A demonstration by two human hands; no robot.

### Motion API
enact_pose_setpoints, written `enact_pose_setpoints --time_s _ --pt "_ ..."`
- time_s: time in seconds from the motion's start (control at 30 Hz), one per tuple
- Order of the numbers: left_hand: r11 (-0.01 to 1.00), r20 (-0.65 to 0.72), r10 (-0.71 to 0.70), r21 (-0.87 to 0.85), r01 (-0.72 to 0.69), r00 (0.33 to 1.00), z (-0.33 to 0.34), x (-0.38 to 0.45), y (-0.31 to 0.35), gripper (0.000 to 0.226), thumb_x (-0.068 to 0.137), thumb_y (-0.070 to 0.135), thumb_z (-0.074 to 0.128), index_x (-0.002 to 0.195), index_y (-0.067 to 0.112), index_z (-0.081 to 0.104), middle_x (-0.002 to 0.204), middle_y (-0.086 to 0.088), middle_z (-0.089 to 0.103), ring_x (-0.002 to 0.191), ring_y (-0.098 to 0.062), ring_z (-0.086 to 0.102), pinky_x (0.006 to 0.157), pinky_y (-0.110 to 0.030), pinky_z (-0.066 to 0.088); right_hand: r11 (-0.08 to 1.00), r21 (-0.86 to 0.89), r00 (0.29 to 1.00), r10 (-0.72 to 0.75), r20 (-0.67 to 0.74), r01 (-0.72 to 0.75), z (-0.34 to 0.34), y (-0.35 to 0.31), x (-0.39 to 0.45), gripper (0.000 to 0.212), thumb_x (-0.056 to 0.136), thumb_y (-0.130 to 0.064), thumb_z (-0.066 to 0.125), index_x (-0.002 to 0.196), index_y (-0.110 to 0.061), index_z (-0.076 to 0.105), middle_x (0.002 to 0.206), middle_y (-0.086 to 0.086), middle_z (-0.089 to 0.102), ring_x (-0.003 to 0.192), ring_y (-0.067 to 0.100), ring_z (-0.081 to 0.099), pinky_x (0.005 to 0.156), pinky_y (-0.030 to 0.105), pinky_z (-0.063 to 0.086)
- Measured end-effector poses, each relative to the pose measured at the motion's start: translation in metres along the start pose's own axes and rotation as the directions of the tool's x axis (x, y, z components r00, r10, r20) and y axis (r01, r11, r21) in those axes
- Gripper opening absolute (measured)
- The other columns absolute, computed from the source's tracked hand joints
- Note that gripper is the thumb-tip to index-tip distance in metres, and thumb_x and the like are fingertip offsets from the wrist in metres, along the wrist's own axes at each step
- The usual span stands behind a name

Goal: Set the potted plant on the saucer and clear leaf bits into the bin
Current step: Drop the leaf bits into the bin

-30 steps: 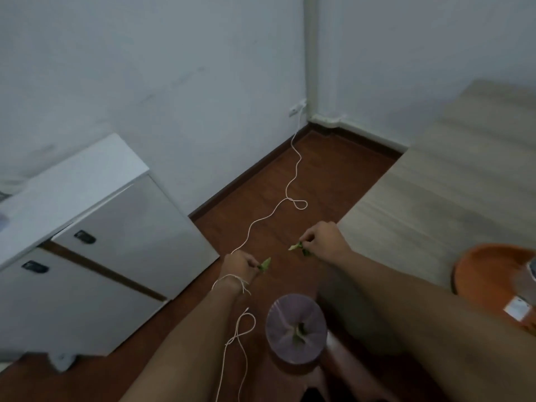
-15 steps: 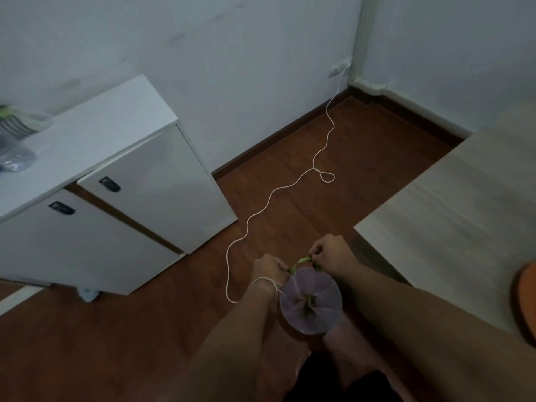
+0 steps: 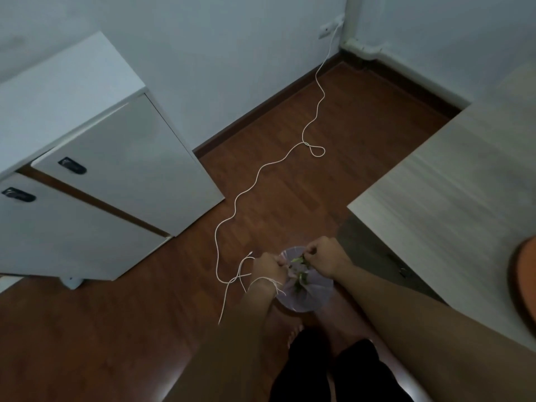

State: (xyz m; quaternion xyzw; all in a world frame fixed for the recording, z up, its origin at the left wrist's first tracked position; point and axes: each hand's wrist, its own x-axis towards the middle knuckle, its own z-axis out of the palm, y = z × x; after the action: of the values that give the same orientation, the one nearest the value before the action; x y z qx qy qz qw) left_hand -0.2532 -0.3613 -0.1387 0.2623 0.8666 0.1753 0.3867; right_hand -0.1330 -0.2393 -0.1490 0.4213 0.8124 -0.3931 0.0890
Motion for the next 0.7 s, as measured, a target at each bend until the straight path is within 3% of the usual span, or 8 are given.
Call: enact_pose_setpoints --time_s 0.13,0.3,0.4,0.6,0.7 --pt "1.000 -0.001 0.027 0.003 -0.027 1.000 0.000 -0.004 -0.001 0.024 0.069 0.022 0.059 0.084 0.013 0.075 0.082 -0.014 0.076 0.084 -0.030 0.071 0.074 -0.036 0.058 1.000 -0.016 1.000 -0.009 0.011 0.009 0.006 0.006 0.000 0.024 0.079 -0.016 0.057 0.060 -0.001 0.057 0.058 0.014 0.064 0.057 0.030 0.061 0.055 0.041 0.052" --pt "0.999 0.011 0.046 0.004 -0.046 0.999 -0.003 -0.008 -0.002 0.028 0.072 0.020 0.053 0.089 0.016 0.075 0.088 -0.016 0.075 0.089 -0.032 0.070 0.075 -0.033 0.056 1.000 0.012 1.000 0.000 0.021 -0.001 0.010 0.006 -0.004 0.024 0.082 -0.015 0.059 0.061 -0.007 0.066 0.061 0.003 0.069 0.060 0.018 0.064 0.061 0.038 0.057" --pt "0.998 0.029 0.058 0.012 -0.059 0.998 -0.005 -0.010 -0.003 0.038 0.066 0.028 0.048 0.088 0.013 0.075 0.089 -0.016 0.075 0.090 -0.032 0.070 0.077 -0.034 0.057 1.000 0.017 0.999 -0.008 0.036 0.008 0.013 0.005 -0.005 0.034 0.081 -0.012 0.057 0.047 -0.012 0.050 0.050 0.003 0.055 0.049 0.017 0.048 0.056 0.041 0.050" --pt "0.992 0.067 0.124 0.024 -0.126 0.990 -0.012 -0.015 0.001 0.048 0.063 0.032 0.045 0.098 0.019 0.075 0.101 -0.012 0.075 0.100 -0.030 0.068 0.087 -0.030 0.055 0.996 0.083 1.000 0.012 0.027 -0.014 0.013 -0.003 -0.009 0.036 0.082 -0.011 0.051 0.049 -0.018 0.039 0.050 0.006 0.042 0.049 0.018 0.037 0.052 0.031 0.033" --pt "0.989 0.055 0.149 0.009 -0.150 0.987 -0.016 -0.018 0.001 0.045 0.063 0.031 0.045 0.093 0.018 0.075 0.095 -0.012 0.076 0.095 -0.031 0.069 0.082 -0.034 0.056 0.991 0.135 1.000 0.008 -0.005 -0.007 0.013 -0.005 -0.010 0.038 0.083 -0.010 0.051 0.049 -0.017 0.033 0.049 0.004 0.037 0.049 0.017 0.031 0.052 0.030 0.029"
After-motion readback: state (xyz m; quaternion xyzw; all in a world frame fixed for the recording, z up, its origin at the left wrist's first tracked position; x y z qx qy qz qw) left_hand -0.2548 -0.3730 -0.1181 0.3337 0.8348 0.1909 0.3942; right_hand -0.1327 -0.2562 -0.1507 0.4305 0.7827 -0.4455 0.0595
